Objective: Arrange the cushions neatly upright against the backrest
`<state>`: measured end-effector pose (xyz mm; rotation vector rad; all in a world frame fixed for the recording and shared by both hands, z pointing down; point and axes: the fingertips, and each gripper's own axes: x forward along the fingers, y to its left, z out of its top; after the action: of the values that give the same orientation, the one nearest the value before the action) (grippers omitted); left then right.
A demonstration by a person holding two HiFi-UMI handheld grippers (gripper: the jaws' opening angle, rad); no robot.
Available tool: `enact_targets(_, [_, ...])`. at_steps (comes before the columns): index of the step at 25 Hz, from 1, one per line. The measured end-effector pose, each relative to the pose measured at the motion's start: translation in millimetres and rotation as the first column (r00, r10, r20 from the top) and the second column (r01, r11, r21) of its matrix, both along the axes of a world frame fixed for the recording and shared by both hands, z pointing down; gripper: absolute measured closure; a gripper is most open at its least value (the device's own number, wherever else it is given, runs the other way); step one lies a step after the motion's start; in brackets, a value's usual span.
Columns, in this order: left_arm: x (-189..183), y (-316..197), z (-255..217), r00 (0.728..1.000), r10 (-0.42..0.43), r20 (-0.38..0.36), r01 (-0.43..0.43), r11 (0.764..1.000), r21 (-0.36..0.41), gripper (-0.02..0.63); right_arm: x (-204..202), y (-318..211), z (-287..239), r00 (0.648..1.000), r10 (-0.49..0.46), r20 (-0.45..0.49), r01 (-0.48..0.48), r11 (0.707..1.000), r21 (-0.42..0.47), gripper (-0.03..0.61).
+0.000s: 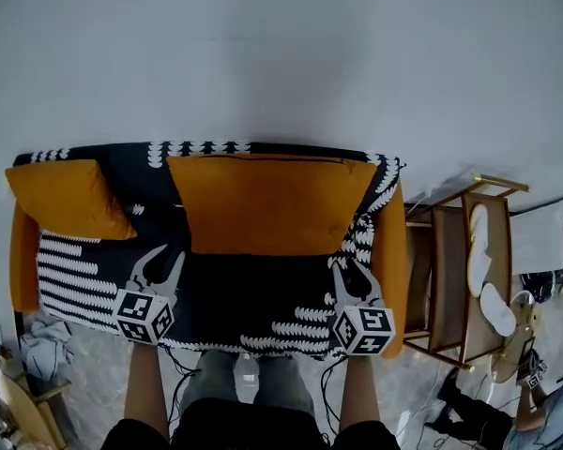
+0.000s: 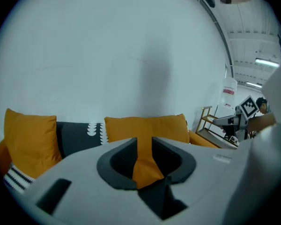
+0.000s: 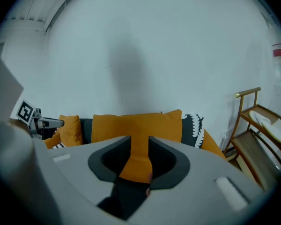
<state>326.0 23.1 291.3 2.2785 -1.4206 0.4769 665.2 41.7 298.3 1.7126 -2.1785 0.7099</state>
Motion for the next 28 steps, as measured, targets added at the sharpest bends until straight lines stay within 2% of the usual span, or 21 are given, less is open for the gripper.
enact_targets(2, [0, 3, -13, 1.000, 0.005, 0.012, -0.005, 1.000, 0.024, 0.543, 5, 4, -12, 1.000, 0.011, 0.009, -0.011, 1.000, 0.011, 0.456])
enact_targets(6, [-3, 4, -40, 1.000, -0.002, 0.011, 0.001, 0.998, 0.061, 0.567, 12, 9, -39, 1.000, 0.020, 0.001, -0.020, 0.999, 0.038, 0.468])
enact_targets(13, [4, 15, -76, 1.000, -0.013, -0.023, 0.015, 0.995, 0.096, 0.611, 12, 18, -86, 0.998, 0.061, 0.015, -0.062, 0.992, 0.111, 0.565])
enact_targets(18, [4, 20, -103, 0.999, 0.001, -0.044, 0.005, 0.991, 0.134, 0.612, 3, 23, -116, 0.998, 0.058, 0.013, -0.059, 0.986, 0.157, 0.565])
enact_targets(23, [-10, 18, -135, 0.991, -0.021, -0.132, 0.045, 0.982, 0.181, 0.612, 0, 30, -135, 0.998, 0.061, -0.004, -0.059, 0.981, 0.182, 0.566])
enact_targets(28, [-6, 24, -160, 0.996, 0.021, -0.081, -0.002, 0.973, 0.232, 0.612, -5, 42, -154, 0.998, 0.066, -0.003, -0.064, 0.977, 0.202, 0.566])
